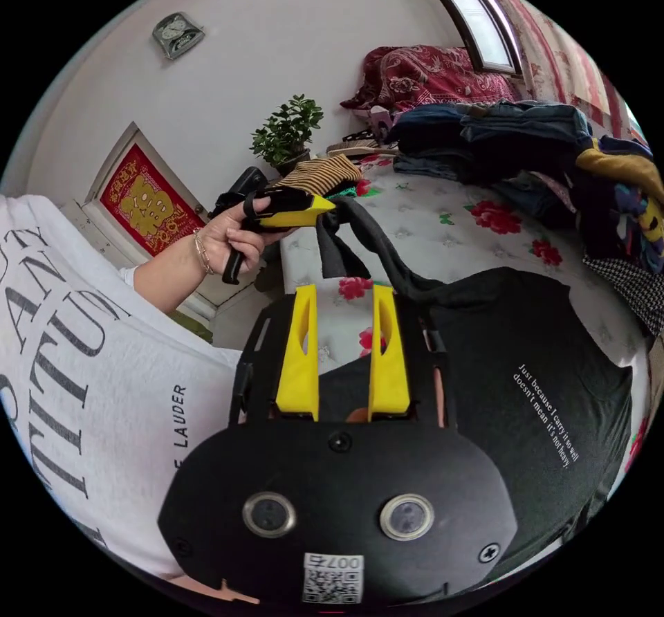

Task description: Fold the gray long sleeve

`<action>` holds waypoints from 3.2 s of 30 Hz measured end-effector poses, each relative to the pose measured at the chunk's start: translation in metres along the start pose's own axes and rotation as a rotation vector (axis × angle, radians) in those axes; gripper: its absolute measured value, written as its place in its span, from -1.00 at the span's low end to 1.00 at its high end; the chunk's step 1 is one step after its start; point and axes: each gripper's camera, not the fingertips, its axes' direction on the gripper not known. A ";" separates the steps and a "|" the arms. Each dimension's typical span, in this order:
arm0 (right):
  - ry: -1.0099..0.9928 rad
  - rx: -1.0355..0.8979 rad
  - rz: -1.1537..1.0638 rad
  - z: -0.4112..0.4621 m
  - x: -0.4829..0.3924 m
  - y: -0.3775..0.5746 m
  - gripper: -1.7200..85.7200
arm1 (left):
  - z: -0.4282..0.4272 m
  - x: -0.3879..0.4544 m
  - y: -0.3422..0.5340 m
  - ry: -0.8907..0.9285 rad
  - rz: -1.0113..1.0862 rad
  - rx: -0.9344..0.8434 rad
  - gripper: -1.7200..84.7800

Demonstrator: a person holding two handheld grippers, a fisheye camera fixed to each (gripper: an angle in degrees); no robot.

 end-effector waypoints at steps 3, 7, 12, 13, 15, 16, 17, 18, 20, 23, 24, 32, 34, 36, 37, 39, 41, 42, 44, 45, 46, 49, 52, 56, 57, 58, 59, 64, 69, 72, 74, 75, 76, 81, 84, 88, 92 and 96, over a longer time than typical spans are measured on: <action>0.021 -0.024 -0.057 0.014 -0.018 -0.031 -0.82 | 0.006 0.029 0.004 0.044 0.015 0.004 -0.94; 0.049 -0.091 -0.059 0.021 -0.036 -0.062 -0.91 | 0.036 0.083 0.014 0.073 0.089 -0.017 -0.91; 0.267 -0.039 -0.038 -0.075 -0.027 -0.042 -0.95 | 0.086 0.154 0.041 -0.169 0.333 -0.155 -0.82; 0.388 -0.063 -0.036 -0.102 -0.028 -0.029 -0.96 | 0.102 0.161 0.052 -0.264 0.382 -0.192 -0.81; 0.601 -0.139 -0.039 -0.129 -0.030 -0.006 -0.96 | 0.134 0.160 0.069 -0.407 0.431 -0.270 -0.78; 0.738 -0.188 -0.033 -0.140 -0.030 0.012 -0.96 | 0.159 0.155 0.081 -0.480 0.448 -0.321 -0.77; 0.836 -0.240 -0.021 -0.144 -0.028 0.030 -0.96 | 0.172 0.151 0.087 -0.502 0.453 -0.345 -0.77; 0.869 -0.264 -0.009 -0.145 -0.026 0.039 -0.96 | 0.200 0.144 0.098 -0.520 0.461 -0.388 -0.76; 0.923 -0.352 0.073 -0.144 -0.015 0.069 -0.96 | 0.245 0.130 0.111 -0.529 0.448 -0.449 -0.76; 0.965 -0.349 0.171 -0.160 -0.016 0.088 -0.96 | 0.318 0.115 0.127 -0.553 0.444 -0.513 -0.76; 0.962 -0.319 0.182 -0.166 -0.019 0.090 -0.96 | 0.346 0.113 0.132 -0.560 0.452 -0.530 -0.76; 0.991 -0.492 0.231 -0.156 0.031 0.111 -0.96 | 0.528 0.068 0.169 -0.843 0.565 -0.691 -0.81; 1.058 -0.289 0.167 -0.198 0.011 0.079 -0.96 | 0.552 0.070 0.181 -0.895 0.609 -0.681 -0.85; 1.101 -0.110 0.142 -0.242 -0.010 0.050 -0.96 | 0.566 0.069 0.192 -0.912 0.610 -0.692 -0.86; 1.104 -0.025 0.096 -0.262 -0.024 0.041 -0.96 | 0.574 0.069 0.202 -0.929 0.620 -0.687 -0.87; 1.105 0.022 0.037 -0.270 -0.033 0.046 -0.96 | 0.585 0.068 0.217 -0.954 0.634 -0.672 -0.90; 1.206 -0.120 0.099 -0.240 -0.003 0.086 -0.97 | 0.594 0.067 0.230 -0.971 0.638 -0.661 -0.91; 1.219 -0.187 0.137 -0.227 0.012 0.102 -0.97 | 0.599 0.065 0.237 -0.975 0.641 -0.657 -0.92; 1.111 -0.474 0.331 -0.183 0.071 0.173 -0.96 | 0.606 0.063 0.246 -0.973 0.644 -0.655 -0.93; 1.064 -0.511 0.369 -0.177 0.079 0.187 -0.96 | 0.609 0.061 0.252 -0.972 0.652 -0.659 -0.93; 0.992 -0.487 0.417 -0.174 0.086 0.203 -0.96 | 0.613 0.059 0.257 -0.969 0.658 -0.663 -0.94; 0.802 -0.288 0.447 -0.187 0.095 0.207 -0.94 | 0.618 0.053 0.265 -0.954 0.639 -0.663 -0.94; 0.755 -0.205 0.401 -0.185 0.124 0.194 -0.89 | 0.622 0.048 0.275 -0.955 0.629 -0.658 -0.94; 0.691 -0.218 0.376 -0.154 0.200 0.190 -0.82 | 0.624 0.042 0.288 -0.955 0.637 -0.652 -0.95; 0.674 -0.230 0.379 -0.149 0.212 0.190 -0.82 | 0.624 0.040 0.291 -0.951 0.633 -0.651 -0.95; 0.629 -0.255 0.378 -0.139 0.234 0.190 -0.81 | 0.623 0.038 0.293 -0.948 0.627 -0.652 -0.95; 0.593 -0.264 0.378 -0.130 0.251 0.190 -0.82 | 0.623 0.037 0.294 -0.947 0.624 -0.653 -0.95; 0.546 -0.324 0.389 -0.119 0.280 0.184 -0.92 | 0.625 0.031 0.306 -0.957 0.639 -0.674 -0.96; 0.579 -0.123 0.497 -0.234 0.224 0.203 -0.96 | 0.616 0.024 0.312 -0.941 0.615 -0.665 -0.96; 0.562 -0.131 0.618 -0.303 0.185 0.227 -0.96 | 0.614 0.023 0.319 -0.953 0.639 -0.674 -0.96; 0.559 -0.176 0.683 -0.312 0.181 0.257 -0.96 | 0.613 0.023 0.324 -0.963 0.653 -0.680 -0.96; 0.546 -0.192 0.706 -0.306 0.186 0.267 -0.95 | 0.611 0.023 0.326 -0.964 0.654 -0.679 -0.96; 0.505 -0.255 0.766 -0.287 0.200 0.292 -0.95 | 0.608 0.022 0.327 -0.962 0.653 -0.677 -0.96; 0.360 -0.510 0.891 -0.188 0.237 0.380 -0.91 | 0.595 0.019 0.333 -0.947 0.666 -0.681 -0.97; 0.406 -0.355 0.802 -0.204 0.223 0.346 -0.88 | 0.590 0.019 0.337 -0.957 0.676 -0.685 -0.97; 0.478 -0.127 0.532 -0.193 0.223 0.247 -0.84 | 0.578 0.019 0.343 -0.960 0.677 -0.663 -0.97; 0.335 -0.070 0.348 -0.092 0.251 0.149 -0.80 | 0.568 0.018 0.347 -0.958 0.690 -0.657 -0.97; 0.239 -0.094 0.297 0.004 0.273 0.086 -0.81 | 0.561 0.019 0.349 -0.968 0.690 -0.669 -0.97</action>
